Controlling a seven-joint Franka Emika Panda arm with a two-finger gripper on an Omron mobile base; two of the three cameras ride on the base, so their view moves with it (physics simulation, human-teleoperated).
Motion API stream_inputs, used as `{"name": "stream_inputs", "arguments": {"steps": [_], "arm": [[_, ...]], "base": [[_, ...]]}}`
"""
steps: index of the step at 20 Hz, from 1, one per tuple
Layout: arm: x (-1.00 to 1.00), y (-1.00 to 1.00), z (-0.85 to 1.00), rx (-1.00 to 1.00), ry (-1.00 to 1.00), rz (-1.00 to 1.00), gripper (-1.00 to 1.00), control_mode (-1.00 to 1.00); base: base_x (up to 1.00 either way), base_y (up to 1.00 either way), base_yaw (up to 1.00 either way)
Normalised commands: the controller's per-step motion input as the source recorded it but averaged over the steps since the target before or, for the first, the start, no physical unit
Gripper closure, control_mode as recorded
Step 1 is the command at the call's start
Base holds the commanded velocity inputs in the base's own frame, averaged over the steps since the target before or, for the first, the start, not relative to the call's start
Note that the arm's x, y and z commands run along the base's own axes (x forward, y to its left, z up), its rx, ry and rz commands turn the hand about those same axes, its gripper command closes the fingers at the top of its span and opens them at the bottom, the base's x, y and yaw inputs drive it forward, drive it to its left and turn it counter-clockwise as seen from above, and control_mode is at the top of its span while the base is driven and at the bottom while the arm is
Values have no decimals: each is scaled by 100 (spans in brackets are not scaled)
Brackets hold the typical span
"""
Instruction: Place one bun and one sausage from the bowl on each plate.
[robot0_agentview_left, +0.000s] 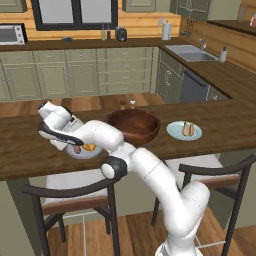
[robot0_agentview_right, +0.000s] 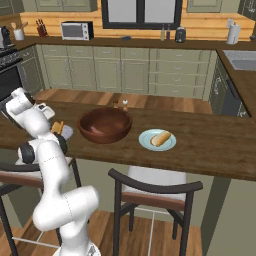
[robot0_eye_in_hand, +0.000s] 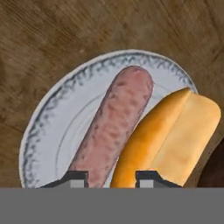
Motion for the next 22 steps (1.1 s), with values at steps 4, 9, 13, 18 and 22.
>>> {"name": "stream_inputs", "arguments": {"steps": [4,9,13,18,22], "arm": [[-52,-38,85,3,0,0,-100,-100],[-52,-53,75,11,0,0,-100,-100],[-38,-85,23,21,0,0,-100,-100],[-3,-85,22,17,0,-7,-100,-100],[0,-93,1,17,0,-19,-100,-100]], "base": [[0,0,0],[0,0,0],[0,0,0],[0,0,0],[0,0,0]]}}
